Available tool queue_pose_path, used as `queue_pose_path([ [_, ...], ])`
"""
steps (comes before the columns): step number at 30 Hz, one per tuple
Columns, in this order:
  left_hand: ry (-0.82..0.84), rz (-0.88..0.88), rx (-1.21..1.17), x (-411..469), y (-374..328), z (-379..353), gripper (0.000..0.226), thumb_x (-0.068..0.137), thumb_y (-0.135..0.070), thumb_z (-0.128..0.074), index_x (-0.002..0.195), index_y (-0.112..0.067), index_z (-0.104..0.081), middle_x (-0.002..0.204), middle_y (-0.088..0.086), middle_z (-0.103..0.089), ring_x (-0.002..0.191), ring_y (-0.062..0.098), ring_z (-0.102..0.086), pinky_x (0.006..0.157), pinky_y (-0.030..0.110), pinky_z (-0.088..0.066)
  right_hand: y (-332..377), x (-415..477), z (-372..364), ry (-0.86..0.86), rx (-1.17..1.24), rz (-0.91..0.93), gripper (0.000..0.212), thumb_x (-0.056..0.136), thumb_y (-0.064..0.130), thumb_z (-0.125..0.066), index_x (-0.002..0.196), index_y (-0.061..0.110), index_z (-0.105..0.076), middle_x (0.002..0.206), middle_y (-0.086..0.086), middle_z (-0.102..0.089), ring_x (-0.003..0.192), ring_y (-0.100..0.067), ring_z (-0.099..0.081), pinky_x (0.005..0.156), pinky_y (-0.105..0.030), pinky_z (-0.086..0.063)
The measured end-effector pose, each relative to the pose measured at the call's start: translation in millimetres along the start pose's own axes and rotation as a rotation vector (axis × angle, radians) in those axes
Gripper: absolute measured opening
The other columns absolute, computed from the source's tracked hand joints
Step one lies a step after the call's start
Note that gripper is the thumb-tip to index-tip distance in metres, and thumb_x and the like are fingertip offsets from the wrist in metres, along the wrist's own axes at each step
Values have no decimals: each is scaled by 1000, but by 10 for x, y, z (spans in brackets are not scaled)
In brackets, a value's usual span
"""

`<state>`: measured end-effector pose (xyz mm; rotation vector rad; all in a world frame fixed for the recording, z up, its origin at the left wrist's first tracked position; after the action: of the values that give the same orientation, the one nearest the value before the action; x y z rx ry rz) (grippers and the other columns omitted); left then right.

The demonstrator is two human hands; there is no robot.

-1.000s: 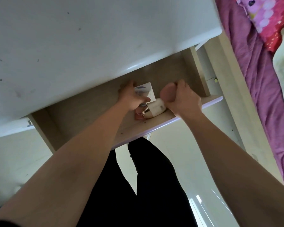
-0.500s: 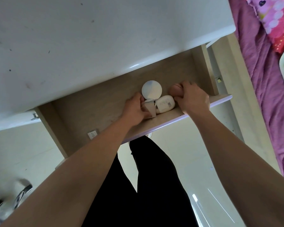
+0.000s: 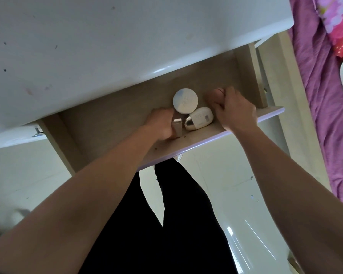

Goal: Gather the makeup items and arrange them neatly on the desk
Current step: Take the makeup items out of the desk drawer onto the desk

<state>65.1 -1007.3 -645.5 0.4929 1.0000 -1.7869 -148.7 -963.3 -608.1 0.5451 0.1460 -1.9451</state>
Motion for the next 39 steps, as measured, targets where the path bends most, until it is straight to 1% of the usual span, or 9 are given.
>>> queue_pose_path([
  [4,19,80,-308,-162,112,-118,35,68,-17,-79,86,-19,-50,87,0,-59,89,24,-61,69,29,-43,-25,39,12,110,134,9,48,92,57,-56,116,16,-50,101,1,-57,86,-21,-53,72,-33,-38],
  [8,-16,83,-338,-246,163,-164,37,71,-15,-78,87,-16,-45,86,4,-58,86,27,-61,66,33,-42,88,114,57,371,620,15,40,90,37,-69,119,12,-57,106,-3,-63,90,-18,-60,67,-26,-48],
  [11,-28,131,-342,-291,198,-167,40,74,-16,-77,92,-14,-41,81,-1,-52,80,23,-54,63,30,-33,189,163,-44,538,391,146,21,86,36,-70,96,19,-61,96,-2,-59,87,-19,-57,67,-27,-47],
  [14,-68,229,-397,-345,301,-181,45,74,-19,-78,98,-14,-41,84,-1,-53,81,22,-53,64,30,-37,242,182,-162,596,134,215,32,77,33,-64,109,29,-63,115,-6,-45,106,-26,-45,89,-33,-45],
  [20,-156,310,-413,-454,562,-216,44,75,-23,-78,111,-9,-56,108,9,-65,99,28,-61,77,30,-44,360,139,-199,723,368,157,29,76,32,-71,102,22,-64,104,-6,-66,98,-25,-63,82,-36,-52],
  [28,-346,298,-574,-852,537,-16,31,79,-25,-76,101,-12,-58,92,1,-67,85,22,-63,72,30,-48,498,-168,-115,544,423,145,42,68,42,-81,89,11,-62,86,-1,-63,85,-21,-60,75,-34,-49],
  [33,-468,243,-652,-1314,578,508,31,79,-38,-77,96,-19,-60,89,-9,-67,84,14,-65,74,30,-52,733,-480,251,440,648,87,35,69,42,-85,93,23,-67,92,7,-66,93,-16,-61,77,-29,-45],
  [36,-558,198,-717,-1645,704,904,33,80,-39,-78,97,-17,-60,83,-15,-65,74,1,-62,65,14,-49,1116,-649,552,405,831,81,32,72,36,-83,100,24,-69,100,6,-71,97,-9,-63,79,-25,-44],
  [39,-663,194,-783,-1950,1006,1248,37,82,-39,-75,107,-16,-58,92,-8,-68,81,7,-64,69,15,-49,1603,-767,750,367,1009,22,41,73,33,-77,112,25,-68,106,8,-72,94,-5,-65,71,-22,-44],
])
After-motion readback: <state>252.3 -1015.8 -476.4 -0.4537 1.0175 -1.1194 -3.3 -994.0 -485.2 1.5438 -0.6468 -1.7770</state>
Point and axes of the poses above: each hand's wrist, its own x-axis towards the middle knuckle, its own z-axis out of the back of the hand, y = z × x, the point moved 1 cm from there along x, towards the middle knuckle
